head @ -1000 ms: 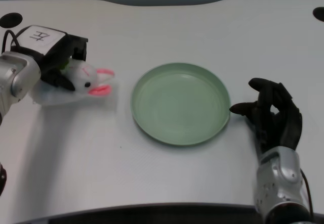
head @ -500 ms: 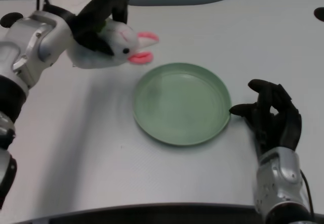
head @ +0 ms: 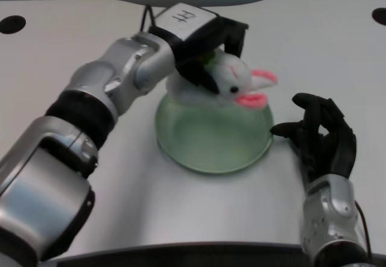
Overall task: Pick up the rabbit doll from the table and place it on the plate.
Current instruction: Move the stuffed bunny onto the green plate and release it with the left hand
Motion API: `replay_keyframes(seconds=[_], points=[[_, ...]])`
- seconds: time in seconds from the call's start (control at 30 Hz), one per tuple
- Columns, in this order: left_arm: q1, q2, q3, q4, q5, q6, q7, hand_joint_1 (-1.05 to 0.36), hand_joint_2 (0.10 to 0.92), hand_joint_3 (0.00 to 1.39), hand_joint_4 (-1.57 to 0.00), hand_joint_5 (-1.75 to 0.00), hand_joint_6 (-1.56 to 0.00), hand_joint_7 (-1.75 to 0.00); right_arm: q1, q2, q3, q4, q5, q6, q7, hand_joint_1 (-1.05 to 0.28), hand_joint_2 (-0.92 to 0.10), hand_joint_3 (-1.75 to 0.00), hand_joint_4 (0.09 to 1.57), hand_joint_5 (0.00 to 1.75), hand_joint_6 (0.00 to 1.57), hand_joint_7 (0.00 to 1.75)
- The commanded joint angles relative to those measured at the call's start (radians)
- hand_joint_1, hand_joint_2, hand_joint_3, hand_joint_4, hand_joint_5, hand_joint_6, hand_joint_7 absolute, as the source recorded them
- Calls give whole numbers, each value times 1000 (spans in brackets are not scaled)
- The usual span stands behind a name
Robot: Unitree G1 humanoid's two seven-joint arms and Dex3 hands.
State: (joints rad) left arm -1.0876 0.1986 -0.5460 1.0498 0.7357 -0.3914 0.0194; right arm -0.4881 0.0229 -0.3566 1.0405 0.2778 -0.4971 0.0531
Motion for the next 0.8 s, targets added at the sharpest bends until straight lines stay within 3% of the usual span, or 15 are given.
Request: replay_keyframes(seconds=[0.03,0.13,0.23,0.3,0.33,0.47,0.57,0.6,0.67,0.73,0.77,0.8], points=[[-21,-32,-24,70,16,-8,36,-98,893,81,-875,-1746,-640,-1746,9,5,2,-6,-2,-8,-2,-405,-921,-474,810,1433,665,1175],[-24,-51,-45,115,31,-21,78,-105,893,84,-873,-1746,-635,-1731,11,9,-5,-11,12,2,3,-405,-921,-441,821,1411,681,1164],[-25,-63,-61,153,41,-20,106,-126,887,83,-882,-1746,-632,-1734,22,10,2,-33,8,6,5,-411,-921,-437,826,1413,691,1164],[-26,-64,-66,167,44,-18,111,-150,887,83,-860,-1746,-607,-1722,27,10,9,-40,-7,1,-12,-405,-921,-466,801,1419,677,1165],[-27,-65,-67,172,45,-15,109,-157,884,81,-847,-1746,-601,-1712,28,11,10,-47,-7,4,-18,-405,-921,-473,792,1425,674,1168],[-32,-69,-67,186,38,3,74,-174,892,79,-835,-1746,-600,-1688,35,9,20,-59,-15,4,-20,-411,-921,-483,768,1462,667,1196],[-35,-71,-64,188,31,21,37,-245,846,45,-707,-1745,-554,-1620,39,7,25,-64,-21,8,-23,-414,-921,-498,747,1466,651,1204],[-36,-71,-67,187,33,24,30,-349,837,27,-652,-1543,-559,-1419,41,6,27,-64,-24,6,-24,-414,-921,-507,747,1468,649,1209],[-39,-66,-72,186,37,24,-1,-401,834,14,-633,-1422,-575,-1290,41,5,27,-66,-23,6,-25,-415,-921,-513,746,1468,647,1213],[-44,-61,-80,185,43,30,-41,-691,868,5,-318,-707,-426,-449,40,7,24,-67,-17,11,-25,-411,-921,-499,744,1465,647,1215],[-44,-57,-90,182,52,30,-40,-740,873,3,-277,-556,-419,-267,39,10,21,-71,-9,20,-24,-411,-921,-493,744,1464,647,1215],[-42,-54,-99,179,61,30,-35,-828,878,3,-141,-400,-285,-137,39,10,21,-72,-7,21,-20,-410,-921,-474,746,1462,650,1217]])
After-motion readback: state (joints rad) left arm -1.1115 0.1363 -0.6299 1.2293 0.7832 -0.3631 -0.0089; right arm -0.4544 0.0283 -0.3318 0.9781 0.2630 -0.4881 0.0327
